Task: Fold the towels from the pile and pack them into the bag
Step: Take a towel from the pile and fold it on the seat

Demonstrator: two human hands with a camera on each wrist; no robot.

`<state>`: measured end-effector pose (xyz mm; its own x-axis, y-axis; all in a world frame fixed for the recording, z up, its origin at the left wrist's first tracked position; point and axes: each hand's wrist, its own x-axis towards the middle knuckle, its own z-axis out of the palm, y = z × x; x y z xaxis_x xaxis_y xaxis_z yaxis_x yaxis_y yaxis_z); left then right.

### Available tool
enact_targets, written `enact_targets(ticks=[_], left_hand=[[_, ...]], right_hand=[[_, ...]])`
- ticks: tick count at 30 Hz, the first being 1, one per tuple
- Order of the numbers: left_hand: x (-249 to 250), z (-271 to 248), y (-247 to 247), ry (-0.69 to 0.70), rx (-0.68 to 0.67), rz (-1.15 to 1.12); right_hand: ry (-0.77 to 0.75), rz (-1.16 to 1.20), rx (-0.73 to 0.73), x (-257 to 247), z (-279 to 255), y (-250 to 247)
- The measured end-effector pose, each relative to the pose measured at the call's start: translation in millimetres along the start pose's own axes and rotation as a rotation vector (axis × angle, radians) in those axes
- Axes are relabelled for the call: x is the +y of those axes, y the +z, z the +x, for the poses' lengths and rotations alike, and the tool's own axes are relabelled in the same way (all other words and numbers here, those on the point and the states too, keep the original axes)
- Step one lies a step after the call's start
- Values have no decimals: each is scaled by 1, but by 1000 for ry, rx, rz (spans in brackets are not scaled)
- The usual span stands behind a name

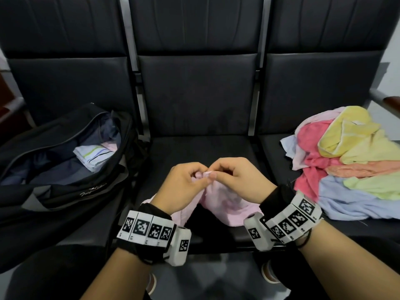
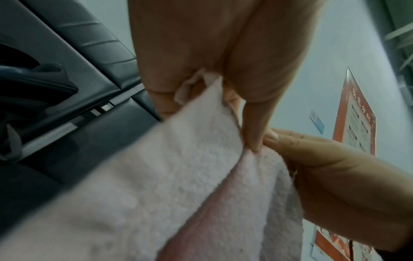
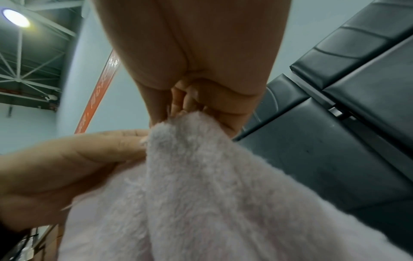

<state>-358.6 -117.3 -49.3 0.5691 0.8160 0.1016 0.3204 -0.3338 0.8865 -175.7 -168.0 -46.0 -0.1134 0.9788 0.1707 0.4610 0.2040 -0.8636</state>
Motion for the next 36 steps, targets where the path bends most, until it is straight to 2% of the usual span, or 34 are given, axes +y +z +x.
enact_targets(ticks=[2, 10, 14, 19, 25, 29, 32, 34, 36], left_hand=[[-6, 0, 1, 6, 58, 51], [-30, -1, -29, -3, 502, -58], [-43, 0, -58, 3, 681, -66], [-48, 0, -76, -13, 778, -61], [-33, 9, -61, -28, 693, -10], [-5, 23, -42, 50, 620, -38], [14, 30, -24, 81, 469, -24], [16, 31, -15, 25, 352, 32], [7, 27, -11, -88, 222, 98]], right_hand=[[11, -13, 20, 7, -3, 0], [125, -271, -68, 53, -27, -9], [176, -327, 3, 69, -36, -33], [153, -257, 118, 69, -38, -50], [44, 12, 212, 32, -28, -49], [-45, 238, 227, -4, -20, -40], [-98, 341, 190, -19, -16, -29], [-40, 351, 143, -19, -15, -23], [69, 356, 73, -11, -17, -20]])
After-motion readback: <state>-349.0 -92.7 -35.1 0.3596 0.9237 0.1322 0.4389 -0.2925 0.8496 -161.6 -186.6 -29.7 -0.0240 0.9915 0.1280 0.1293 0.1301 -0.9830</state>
